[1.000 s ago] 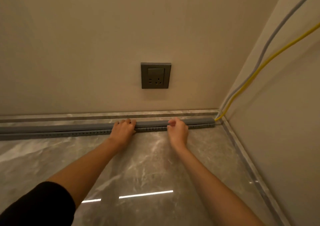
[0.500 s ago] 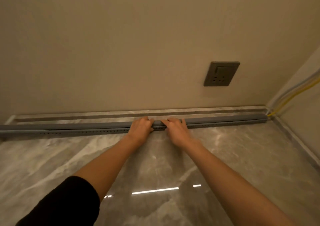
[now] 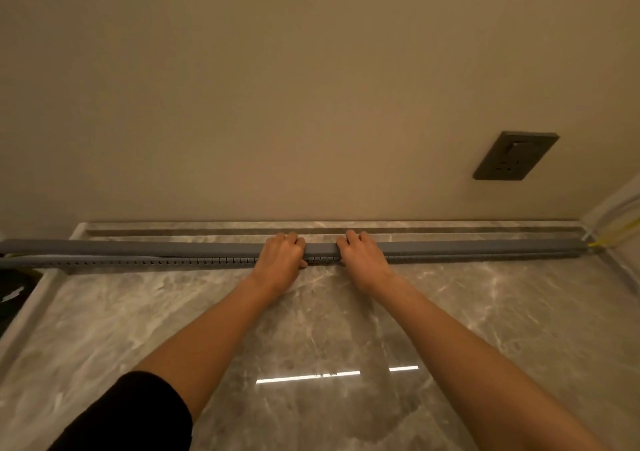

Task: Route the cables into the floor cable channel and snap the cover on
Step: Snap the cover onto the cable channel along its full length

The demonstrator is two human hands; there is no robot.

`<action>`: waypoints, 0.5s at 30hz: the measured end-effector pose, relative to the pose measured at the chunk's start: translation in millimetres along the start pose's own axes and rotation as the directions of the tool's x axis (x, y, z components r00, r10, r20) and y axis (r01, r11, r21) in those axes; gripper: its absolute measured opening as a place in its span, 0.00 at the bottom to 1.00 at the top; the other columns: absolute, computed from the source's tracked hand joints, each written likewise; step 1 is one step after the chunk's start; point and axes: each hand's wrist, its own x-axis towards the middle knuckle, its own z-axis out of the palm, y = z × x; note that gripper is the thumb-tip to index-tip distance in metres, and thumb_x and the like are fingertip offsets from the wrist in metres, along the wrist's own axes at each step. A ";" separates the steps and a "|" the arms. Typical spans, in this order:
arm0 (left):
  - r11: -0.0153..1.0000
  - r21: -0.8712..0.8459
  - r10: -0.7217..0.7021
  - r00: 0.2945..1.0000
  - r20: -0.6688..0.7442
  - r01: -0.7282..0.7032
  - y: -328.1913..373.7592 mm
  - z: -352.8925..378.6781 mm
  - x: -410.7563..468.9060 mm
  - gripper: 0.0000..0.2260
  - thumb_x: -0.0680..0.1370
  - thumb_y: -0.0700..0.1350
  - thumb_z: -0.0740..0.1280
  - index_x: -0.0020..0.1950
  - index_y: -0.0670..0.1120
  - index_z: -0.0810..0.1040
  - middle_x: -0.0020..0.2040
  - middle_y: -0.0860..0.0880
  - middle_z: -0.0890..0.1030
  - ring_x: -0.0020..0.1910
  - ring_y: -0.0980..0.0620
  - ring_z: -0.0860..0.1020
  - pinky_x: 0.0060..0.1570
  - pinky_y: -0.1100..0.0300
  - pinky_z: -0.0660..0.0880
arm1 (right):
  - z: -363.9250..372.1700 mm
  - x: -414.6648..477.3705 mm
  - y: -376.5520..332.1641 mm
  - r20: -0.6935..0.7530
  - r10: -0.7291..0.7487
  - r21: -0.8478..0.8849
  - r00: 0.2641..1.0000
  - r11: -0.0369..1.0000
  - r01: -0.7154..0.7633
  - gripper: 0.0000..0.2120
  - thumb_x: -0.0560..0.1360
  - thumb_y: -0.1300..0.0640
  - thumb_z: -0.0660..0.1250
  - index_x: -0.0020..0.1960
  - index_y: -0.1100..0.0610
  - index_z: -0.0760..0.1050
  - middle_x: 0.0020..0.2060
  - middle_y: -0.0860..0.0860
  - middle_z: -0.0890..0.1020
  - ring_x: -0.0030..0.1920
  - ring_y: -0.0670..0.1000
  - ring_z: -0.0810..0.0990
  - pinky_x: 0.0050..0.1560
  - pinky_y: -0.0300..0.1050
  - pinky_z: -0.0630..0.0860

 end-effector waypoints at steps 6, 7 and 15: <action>0.999 -0.043 0.006 1.000 -0.019 -0.007 -4.5 -1.4 -1.5 0.16 0.78 0.48 0.62 0.61 0.40 0.72 0.59 0.42 0.77 0.58 0.43 0.73 0.57 0.53 0.69 | 0.0 0.7 -1.2 -0.010 -0.015 -0.055 1.000 0.998 0.015 0.16 0.78 0.64 0.57 0.65 0.62 0.65 0.62 0.59 0.71 0.60 0.59 0.71 0.60 0.51 0.70; 0.998 -0.066 -0.001 1.000 -0.012 0.000 -6.2 -3.3 -2.9 0.16 0.78 0.49 0.62 0.61 0.40 0.72 0.58 0.42 0.77 0.58 0.43 0.73 0.56 0.54 0.69 | -0.1 -0.3 -2.3 -0.014 -0.003 -0.049 1.000 0.999 0.003 0.16 0.78 0.64 0.57 0.65 0.62 0.66 0.62 0.58 0.72 0.60 0.59 0.71 0.61 0.51 0.70; 0.987 -0.071 -0.146 0.989 0.026 0.147 -54.8 -9.5 -28.5 0.21 0.77 0.50 0.62 0.67 0.42 0.69 0.62 0.42 0.75 0.62 0.43 0.72 0.61 0.54 0.66 | -6.3 5.6 -54.4 -0.028 -0.033 0.014 0.999 0.999 0.033 0.19 0.76 0.66 0.57 0.67 0.62 0.64 0.64 0.59 0.72 0.65 0.61 0.71 0.69 0.54 0.61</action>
